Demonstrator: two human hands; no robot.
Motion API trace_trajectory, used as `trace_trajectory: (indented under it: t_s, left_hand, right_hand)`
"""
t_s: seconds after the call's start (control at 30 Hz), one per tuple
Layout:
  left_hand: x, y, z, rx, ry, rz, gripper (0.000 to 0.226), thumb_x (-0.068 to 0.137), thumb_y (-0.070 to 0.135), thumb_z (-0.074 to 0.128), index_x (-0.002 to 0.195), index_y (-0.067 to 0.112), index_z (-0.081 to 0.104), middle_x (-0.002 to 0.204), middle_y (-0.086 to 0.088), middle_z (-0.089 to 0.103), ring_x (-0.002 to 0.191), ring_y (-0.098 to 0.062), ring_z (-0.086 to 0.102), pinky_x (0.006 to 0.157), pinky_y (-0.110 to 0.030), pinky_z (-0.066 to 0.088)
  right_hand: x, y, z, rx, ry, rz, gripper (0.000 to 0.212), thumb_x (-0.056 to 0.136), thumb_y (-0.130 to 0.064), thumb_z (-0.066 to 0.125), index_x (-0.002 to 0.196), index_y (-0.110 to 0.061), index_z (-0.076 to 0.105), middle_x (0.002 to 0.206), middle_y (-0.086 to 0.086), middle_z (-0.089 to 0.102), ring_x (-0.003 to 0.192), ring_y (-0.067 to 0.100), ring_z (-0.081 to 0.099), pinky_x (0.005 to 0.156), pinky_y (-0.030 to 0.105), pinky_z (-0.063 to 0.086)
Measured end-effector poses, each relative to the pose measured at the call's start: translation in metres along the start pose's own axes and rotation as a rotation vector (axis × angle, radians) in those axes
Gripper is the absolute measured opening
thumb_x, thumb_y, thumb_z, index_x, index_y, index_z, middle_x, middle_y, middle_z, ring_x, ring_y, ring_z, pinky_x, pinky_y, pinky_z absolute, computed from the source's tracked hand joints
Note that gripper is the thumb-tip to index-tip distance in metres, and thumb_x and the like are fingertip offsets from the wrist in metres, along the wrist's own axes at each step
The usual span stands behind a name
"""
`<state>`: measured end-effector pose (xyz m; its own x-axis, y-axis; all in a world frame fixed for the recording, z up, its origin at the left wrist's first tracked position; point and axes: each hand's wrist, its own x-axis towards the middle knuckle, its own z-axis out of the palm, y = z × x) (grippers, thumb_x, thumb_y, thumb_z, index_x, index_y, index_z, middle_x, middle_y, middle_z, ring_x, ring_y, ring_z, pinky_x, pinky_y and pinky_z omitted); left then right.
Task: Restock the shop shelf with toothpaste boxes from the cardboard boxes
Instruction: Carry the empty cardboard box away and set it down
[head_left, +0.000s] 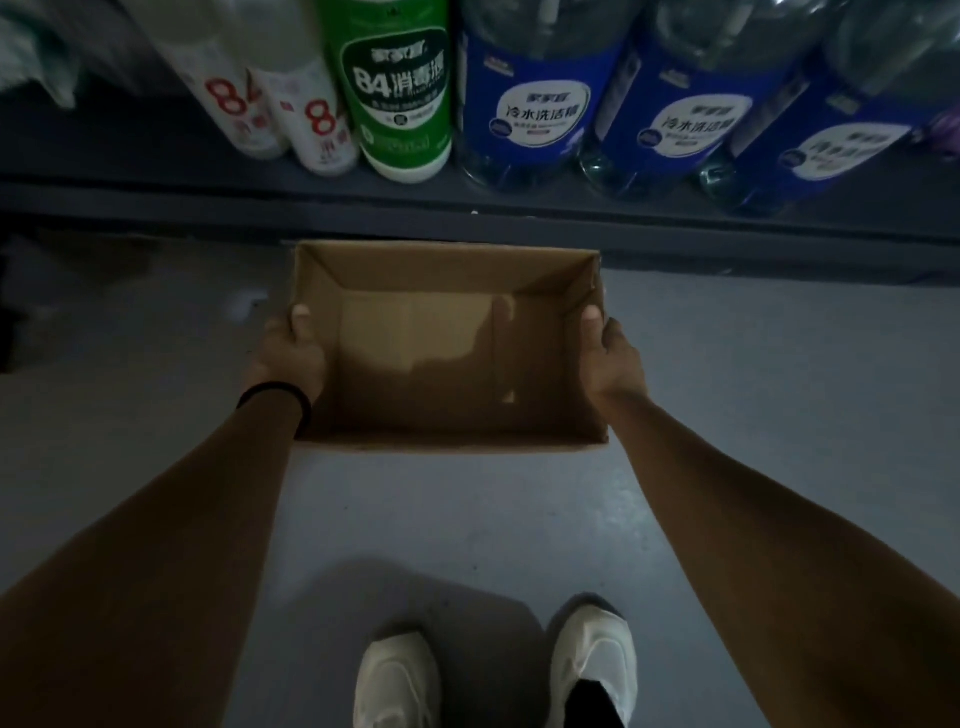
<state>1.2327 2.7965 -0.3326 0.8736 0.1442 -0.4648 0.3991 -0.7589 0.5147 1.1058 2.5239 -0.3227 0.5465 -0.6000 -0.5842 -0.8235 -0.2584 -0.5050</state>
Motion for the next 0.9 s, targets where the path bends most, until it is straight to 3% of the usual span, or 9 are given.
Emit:
trace_trajectory:
  t_s: [0.2,0.43,0.7,0.9]
  left_hand:
    - [-0.007,-0.002,0.004,-0.03,0.086,0.044,0.045,0.105,0.028,0.022,0.138,0.002,0.038,0.14,-0.023,0.043,0.128,-0.036,0.04,0.104,-0.034,0.029]
    - [-0.039,0.017,-0.034,0.027,0.059,0.118,0.046,0.103,0.036,0.022,0.122,0.002,0.047,0.116,-0.028,0.056,0.109,-0.043,0.052,0.095,-0.042,0.039]
    - [-0.153,0.136,-0.142,0.163,-0.038,0.101,0.048,0.102,0.043,0.017,0.132,0.015,0.041,0.127,-0.026,0.053,0.114,-0.045,0.05,0.096,-0.045,0.037]
    - [-0.26,0.262,-0.234,0.28,-0.119,0.303,0.047,0.101,0.044,0.014,0.133,0.019,0.038,0.126,-0.024,0.055,0.112,-0.041,0.052,0.095,-0.045,0.041]
  right_hand:
    - [0.008,0.008,0.01,0.053,0.118,-0.057,0.056,0.103,-0.046,0.017,0.137,-0.014,0.047,0.135,0.016,0.053,0.125,0.036,0.047,0.1,0.04,0.037]
    - [-0.031,-0.002,-0.028,0.078,0.149,-0.034,0.056,0.104,-0.045,0.019,0.137,-0.011,0.05,0.135,0.018,0.053,0.127,0.037,0.047,0.103,0.042,0.037]
    - [-0.137,-0.051,-0.169,0.086,0.186,0.044,0.064,0.101,-0.052,0.017,0.131,-0.01,0.055,0.128,0.021,0.058,0.12,0.039,0.052,0.101,0.047,0.042]
    - [-0.249,-0.087,-0.318,0.151,0.271,0.127,0.065,0.102,-0.05,0.019,0.123,-0.004,0.06,0.12,0.024,0.061,0.114,0.039,0.055,0.095,0.042,0.042]
